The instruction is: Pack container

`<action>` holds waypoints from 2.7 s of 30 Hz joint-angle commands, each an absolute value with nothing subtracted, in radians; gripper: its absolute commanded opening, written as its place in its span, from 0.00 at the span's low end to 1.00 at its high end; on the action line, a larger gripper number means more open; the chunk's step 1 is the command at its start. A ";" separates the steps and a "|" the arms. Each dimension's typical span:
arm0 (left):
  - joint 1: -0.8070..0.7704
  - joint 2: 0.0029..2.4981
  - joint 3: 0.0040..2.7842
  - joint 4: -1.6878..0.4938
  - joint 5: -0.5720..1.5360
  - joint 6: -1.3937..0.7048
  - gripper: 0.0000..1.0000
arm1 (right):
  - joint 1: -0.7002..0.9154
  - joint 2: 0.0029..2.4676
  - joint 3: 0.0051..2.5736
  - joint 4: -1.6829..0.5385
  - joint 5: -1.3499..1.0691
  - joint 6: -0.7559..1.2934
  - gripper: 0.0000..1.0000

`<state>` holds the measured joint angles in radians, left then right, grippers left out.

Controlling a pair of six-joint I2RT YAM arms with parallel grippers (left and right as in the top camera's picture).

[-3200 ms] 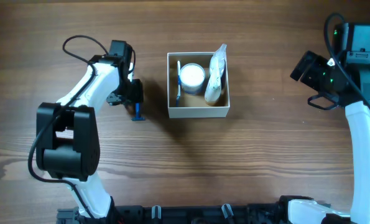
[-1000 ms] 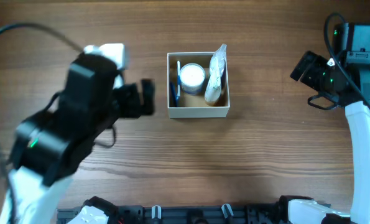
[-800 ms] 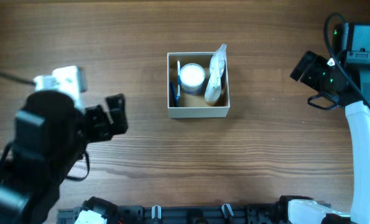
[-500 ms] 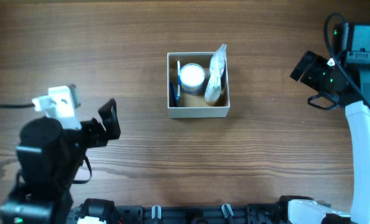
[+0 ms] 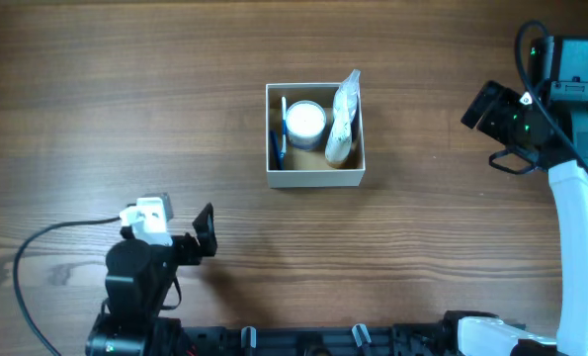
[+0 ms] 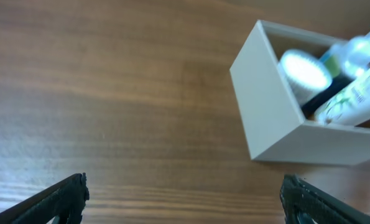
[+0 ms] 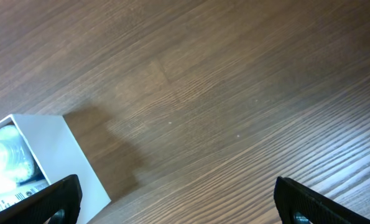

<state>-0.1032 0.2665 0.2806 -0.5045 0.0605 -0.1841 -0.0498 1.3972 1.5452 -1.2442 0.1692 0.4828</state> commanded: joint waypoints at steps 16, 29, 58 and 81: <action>-0.080 0.003 0.148 -0.541 0.078 -0.167 1.00 | -0.054 1.404 1.550 -1.242 0.176 0.497 1.00; -0.080 0.003 0.148 -0.541 0.078 -0.167 1.00 | -0.054 1.404 1.550 -1.242 0.176 0.498 1.00; -0.080 0.003 0.148 -0.541 0.078 -0.167 1.00 | -0.044 0.234 0.303 -0.437 -0.132 0.174 1.00; -0.080 0.003 0.148 -0.541 0.078 -0.167 1.00 | -0.044 0.030 0.140 -0.427 -0.125 0.160 1.00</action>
<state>-0.0883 0.0116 0.1520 -0.5453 0.0628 -0.1841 -0.0486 0.0433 0.1398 -0.4324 -0.1093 0.1768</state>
